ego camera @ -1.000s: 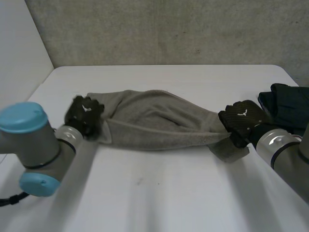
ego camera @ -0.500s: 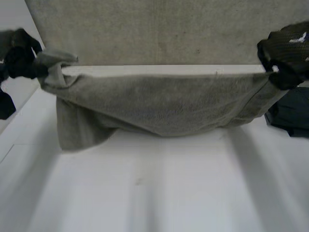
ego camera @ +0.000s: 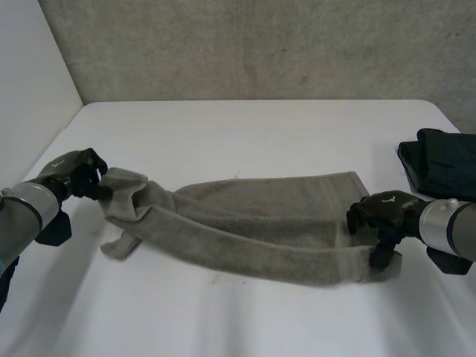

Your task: Fold the laundry.

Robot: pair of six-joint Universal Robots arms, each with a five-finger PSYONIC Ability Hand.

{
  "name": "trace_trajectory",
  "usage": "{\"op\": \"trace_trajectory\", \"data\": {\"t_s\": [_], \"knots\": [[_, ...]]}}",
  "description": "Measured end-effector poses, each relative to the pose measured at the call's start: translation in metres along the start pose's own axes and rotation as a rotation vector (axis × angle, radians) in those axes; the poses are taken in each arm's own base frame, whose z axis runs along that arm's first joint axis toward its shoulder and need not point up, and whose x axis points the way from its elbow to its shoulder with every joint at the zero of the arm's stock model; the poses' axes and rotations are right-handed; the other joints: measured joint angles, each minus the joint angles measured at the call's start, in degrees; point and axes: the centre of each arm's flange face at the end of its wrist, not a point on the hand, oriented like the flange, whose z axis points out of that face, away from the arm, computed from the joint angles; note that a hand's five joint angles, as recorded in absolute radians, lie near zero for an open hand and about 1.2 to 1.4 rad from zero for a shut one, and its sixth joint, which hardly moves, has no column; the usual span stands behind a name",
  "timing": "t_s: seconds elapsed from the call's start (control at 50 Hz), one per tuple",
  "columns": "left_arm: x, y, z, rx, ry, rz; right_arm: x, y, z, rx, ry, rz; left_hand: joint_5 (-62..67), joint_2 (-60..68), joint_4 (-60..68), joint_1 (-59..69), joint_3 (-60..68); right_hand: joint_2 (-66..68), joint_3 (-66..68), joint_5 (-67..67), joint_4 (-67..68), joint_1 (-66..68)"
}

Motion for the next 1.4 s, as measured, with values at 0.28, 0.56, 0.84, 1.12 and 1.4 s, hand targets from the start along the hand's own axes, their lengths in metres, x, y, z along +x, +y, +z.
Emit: {"op": "trace_trajectory", "data": {"t_s": [0.28,0.56,0.84,1.12,1.4], "knots": [[0.005,-0.001,-0.004,0.010,0.014,0.007,-0.001,0.008,-0.003,-0.024,-0.034,0.095,0.00,0.00,0.00,0.00,0.00,-3.52,-3.10,-3.26,-3.41,-2.80],[0.005,-0.003,-0.005,0.018,0.015,0.009,-0.023,0.035,-0.004,-0.030,-0.040,0.037,0.00,0.00,0.00,0.00,0.00,27.75,27.65,26.00,27.65,23.55],[0.017,-0.029,0.022,0.122,0.049,0.119,0.006,-0.035,0.013,0.236,0.234,-0.202,0.00,0.00,0.00,0.00,0.01,34.61,35.02,33.64,35.35,28.02],[0.066,-0.213,0.036,0.876,0.031,0.173,0.063,-0.251,-0.059,1.151,0.778,-0.246,0.00,0.20,0.22,0.01,0.30,34.72,35.02,33.64,35.37,28.02],[0.043,-0.144,0.038,0.711,-0.004,0.061,0.049,-0.203,-0.019,1.021,0.616,-0.210,0.00,0.20,0.22,0.01,0.30,34.72,35.02,33.89,35.38,28.02]]}}
